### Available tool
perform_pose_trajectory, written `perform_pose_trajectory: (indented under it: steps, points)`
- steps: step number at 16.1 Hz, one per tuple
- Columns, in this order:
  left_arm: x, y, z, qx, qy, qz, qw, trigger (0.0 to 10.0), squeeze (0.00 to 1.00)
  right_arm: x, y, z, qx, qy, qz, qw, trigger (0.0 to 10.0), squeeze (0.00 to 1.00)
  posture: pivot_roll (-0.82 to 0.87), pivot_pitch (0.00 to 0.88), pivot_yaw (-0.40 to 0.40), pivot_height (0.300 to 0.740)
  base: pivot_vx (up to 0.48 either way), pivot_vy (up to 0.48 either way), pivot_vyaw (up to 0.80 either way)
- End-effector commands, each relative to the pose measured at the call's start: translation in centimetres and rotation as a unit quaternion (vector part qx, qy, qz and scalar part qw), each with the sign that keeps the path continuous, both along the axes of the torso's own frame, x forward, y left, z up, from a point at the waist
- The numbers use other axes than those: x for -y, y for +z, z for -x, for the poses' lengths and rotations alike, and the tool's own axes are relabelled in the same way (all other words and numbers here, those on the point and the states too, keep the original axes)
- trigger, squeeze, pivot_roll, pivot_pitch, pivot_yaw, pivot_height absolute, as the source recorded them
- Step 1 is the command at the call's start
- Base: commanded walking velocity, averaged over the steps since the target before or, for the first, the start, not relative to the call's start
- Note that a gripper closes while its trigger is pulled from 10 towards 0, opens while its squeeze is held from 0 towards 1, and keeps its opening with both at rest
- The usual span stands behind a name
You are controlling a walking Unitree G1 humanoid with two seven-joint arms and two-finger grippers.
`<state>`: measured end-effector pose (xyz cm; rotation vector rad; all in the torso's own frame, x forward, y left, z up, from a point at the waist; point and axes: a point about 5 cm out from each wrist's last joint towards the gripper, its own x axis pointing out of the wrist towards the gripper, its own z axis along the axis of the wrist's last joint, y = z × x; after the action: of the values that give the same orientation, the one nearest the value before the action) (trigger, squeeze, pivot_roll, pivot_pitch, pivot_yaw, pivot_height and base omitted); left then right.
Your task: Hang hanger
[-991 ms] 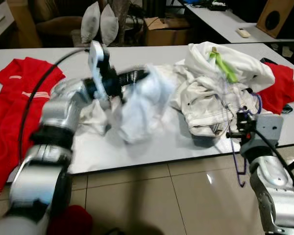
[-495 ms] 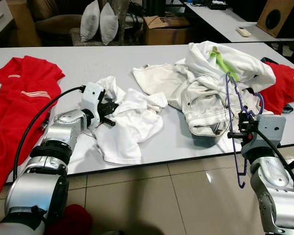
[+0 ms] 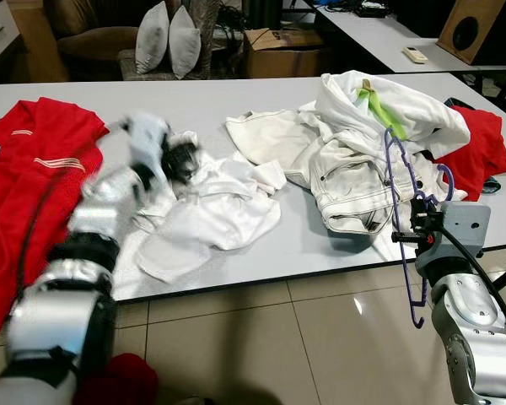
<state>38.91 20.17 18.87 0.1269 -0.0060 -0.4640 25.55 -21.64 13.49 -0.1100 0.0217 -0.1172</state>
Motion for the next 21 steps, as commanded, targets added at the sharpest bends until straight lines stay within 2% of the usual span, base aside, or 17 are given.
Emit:
perform_pose_trajectory:
  steps: [1,2,3,4,5,6,7,9,10,12,14,15,16,17,18,20,21]
  points:
    - [0.0,0.7,-0.1,0.015,-0.005,0.003,1.0,10.0,1.0,0.1,0.3,0.0,0.002,-0.004,-0.001,1.0,10.0,0.0,-0.26,0.0,0.006,0.74,0.0,0.0,0.0]
    - [0.6,0.8,0.4,0.02,-0.065,-0.001,0.998,10.0,1.0,0.1,0.2,0.0,0.002,-0.005,-0.002,1.0,10.0,0.0,-0.25,0.0,0.007,0.74,0.0,0.0,0.0]
    - [2.0,0.3,1.3,0.017,-0.151,-0.014,0.988,10.0,1.0,0.1,0.2,0.0,0.002,-0.006,-0.003,1.0,10.0,0.0,-0.25,0.0,0.008,0.74,0.0,0.0,0.0]
    - [2.9,-0.6,1.8,0.006,-0.187,-0.045,0.981,10.0,1.0,0.0,0.2,0.0,0.003,-0.006,-0.004,1.0,10.0,0.0,-0.25,0.0,0.009,0.74,0.0,0.0,0.0]
    - [3.2,-1.0,1.9,0.008,-0.191,-0.074,0.979,10.0,1.0,0.0,0.2,0.0,0.003,-0.006,-0.004,1.0,10.0,0.0,-0.25,0.0,0.009,0.74,0.0,0.0,0.0]
    - [3.4,-1.4,1.6,0.029,-0.166,-0.132,0.977,10.0,0.82,-0.1,0.2,-0.1,0.003,-0.005,-0.005,1.0,10.0,0.0,-0.24,0.0,0.011,0.74,0.0,0.0,0.0]
    - [3.5,-2.1,1.5,0.029,-0.16,-0.187,0.969,10.0,0.0,-0.2,0.1,-0.1,0.003,-0.004,-0.006,1.0,10.0,0.0,-0.25,0.0,0.016,0.74,0.0,0.0,0.0]
    - [3.4,-3.3,2.0,0.001,-0.185,-0.231,0.955,10.0,0.0,-0.2,0.0,-0.1,0.003,-0.005,-0.007,1.0,10.0,0.0,-0.25,0.0,0.024,0.74,0.0,0.0,0.0]
    - [3.5,-3.6,2.3,-0.011,-0.204,-0.234,0.951,10.0,0.0,-0.2,0.0,0.0,0.003,-0.007,-0.009,1.0,10.0,0.0,-0.25,0.0,0.028,0.74,0.0,0.0,0.0]
    - [3.4,-3.8,2.4,-0.019,-0.211,-0.236,0.949,10.0,0.0,-0.2,-0.1,0.1,0.003,-0.009,-0.009,1.0,10.0,0.0,-0.25,0.0,0.031,0.74,0.0,0.0,0.0]
    - [2.9,-4.1,2.1,-0.015,-0.187,-0.262,0.947,10.0,0.0,-0.3,-0.2,0.1,0.002,-0.009,-0.011,1.0,10.0,0.0,-0.25,0.0,0.032,0.74,0.0,0.0,0.0]
    - [2.8,-4.0,2.0,-0.014,-0.181,-0.264,0.947,9.4,0.0,-0.3,-0.2,0.1,0.003,-0.009,-0.011,1.0,10.0,0.0,-0.25,0.0,0.032,0.74,0.0,0.0,0.0]
    - [2.7,-3.8,1.9,-0.011,-0.174,-0.26,0.95,2.3,0.0,-0.4,-0.2,0.1,0.003,-0.009,-0.012,1.0,10.0,0.0,-0.25,0.0,0.032,0.74,0.0,0.0,0.0]
    - [2.7,-3.7,1.9,-0.01,-0.175,-0.253,0.952,0.6,0.0,-0.5,-0.2,0.1,0.004,-0.008,-0.012,1.0,10.0,0.0,-0.25,0.0,0.032,0.74,0.0,0.0,0.0]
    - [2.8,-3.6,1.9,-0.01,-0.177,-0.249,0.952,0.0,0.0,-0.5,-0.2,0.1,0.003,-0.007,-0.012,1.0,10.0,0.0,-0.25,0.0,0.031,0.74,0.0,0.0,0.0]
    - [2.8,-3.6,1.9,-0.004,-0.178,-0.243,0.953,0.0,0.0,-0.4,-0.2,0.0,0.004,-0.007,-0.012,1.0,10.0,0.0,-0.25,0.0,0.029,0.74,0.0,0.0,0.0]
    - [3.0,-3.3,1.9,0.0,-0.179,-0.225,0.958,0.0,0.0,-0.4,-0.2,0.0,0.003,-0.006,-0.011,1.0,10.0,0.0,-0.24,0.0,0.028,0.74,0.0,0.0,0.0]
